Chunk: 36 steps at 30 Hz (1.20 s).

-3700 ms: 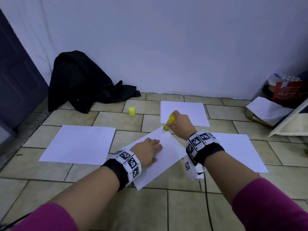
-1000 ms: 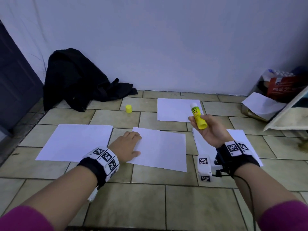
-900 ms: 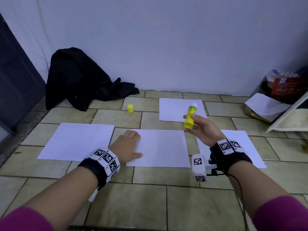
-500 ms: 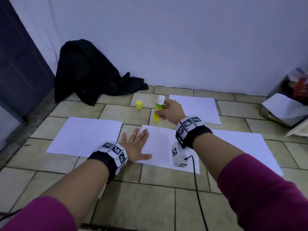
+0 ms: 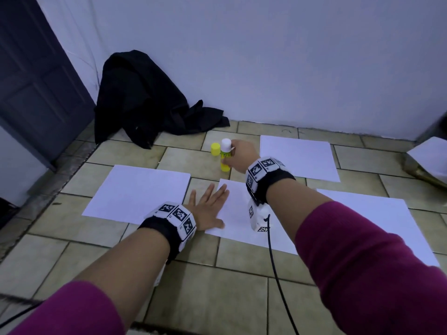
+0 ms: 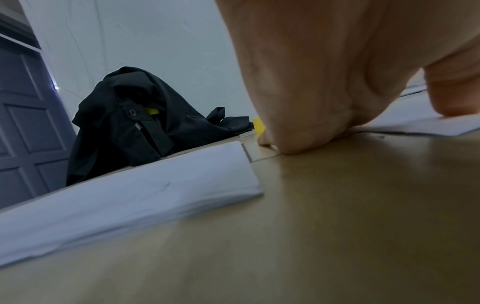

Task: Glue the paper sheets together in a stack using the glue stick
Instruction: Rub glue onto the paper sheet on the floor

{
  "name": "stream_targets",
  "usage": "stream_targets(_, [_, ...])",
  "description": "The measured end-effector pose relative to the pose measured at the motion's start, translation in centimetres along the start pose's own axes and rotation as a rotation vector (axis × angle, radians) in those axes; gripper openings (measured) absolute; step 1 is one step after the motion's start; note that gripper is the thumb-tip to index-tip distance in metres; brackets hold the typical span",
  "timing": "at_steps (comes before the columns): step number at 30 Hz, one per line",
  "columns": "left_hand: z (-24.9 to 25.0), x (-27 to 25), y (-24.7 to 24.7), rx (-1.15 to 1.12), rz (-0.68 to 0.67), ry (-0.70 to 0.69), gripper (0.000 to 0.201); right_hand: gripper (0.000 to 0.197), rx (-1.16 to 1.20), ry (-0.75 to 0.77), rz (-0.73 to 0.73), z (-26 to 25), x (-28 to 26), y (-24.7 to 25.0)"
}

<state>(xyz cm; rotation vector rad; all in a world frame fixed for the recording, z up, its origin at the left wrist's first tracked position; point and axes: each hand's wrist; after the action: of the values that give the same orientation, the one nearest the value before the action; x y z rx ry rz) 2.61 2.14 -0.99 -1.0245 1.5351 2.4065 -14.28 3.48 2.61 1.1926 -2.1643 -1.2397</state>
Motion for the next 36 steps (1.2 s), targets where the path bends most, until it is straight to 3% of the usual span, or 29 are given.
stream_targets(3, [0.1, 0.0, 0.0, 0.011, 0.002, 0.007, 0.086, 0.042, -0.059, -0.019, -0.043, -0.2, -0.2, 0.3])
stream_targets(8, [0.1, 0.0, 0.1, 0.019, -0.011, 0.017, 0.086, 0.067, 0.003, -0.124, -0.055, 0.8, -1.4, 1.1])
stream_targets(13, [-0.2, 0.2, 0.0, -0.024, -0.005, 0.004, 0.091, 0.051, 0.006, -0.113, -0.049, 4.5, -5.0, 3.8])
stream_targets(18, [-0.4, 0.5, 0.2, -0.079, -0.011, 0.019, 0.091, 0.048, -0.129, -0.226, 0.006, 11.8, -10.1, 7.5])
stream_targets(20, [-0.5, 0.5, 0.2, -0.064, -0.012, 0.015, 0.093, 0.059, -0.179, -0.259, -0.001, 13.8, -12.4, 9.2])
stream_targets(23, [-0.6, 0.4, 0.3, -0.043, -0.032, 0.009, 0.095, 0.105, -0.28, -0.398, -0.24, 16.0, -15.8, 10.5])
stream_targets(25, [-0.7, 0.3, 0.4, -0.036, -0.037, 0.008, 0.096, 0.125, -0.417, -0.459, -0.363, 17.0, -17.6, 10.4])
stream_targets(36, [-1.1, 0.4, 0.0, -0.037, -0.022, -0.032, 0.104, 0.12, -0.303, -0.449, -0.295, 18.4, -20.2, 8.8])
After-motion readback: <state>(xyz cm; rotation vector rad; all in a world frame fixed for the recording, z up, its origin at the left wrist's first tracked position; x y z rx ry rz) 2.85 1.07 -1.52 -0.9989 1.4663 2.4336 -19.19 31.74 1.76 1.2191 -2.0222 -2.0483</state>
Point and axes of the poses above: each hand's wrist, its own x-axis towards the middle knuckle, its own y-axis out of the back of the hand, z = x × y, and after that the axes turned 4 degrees about -x, right-handed
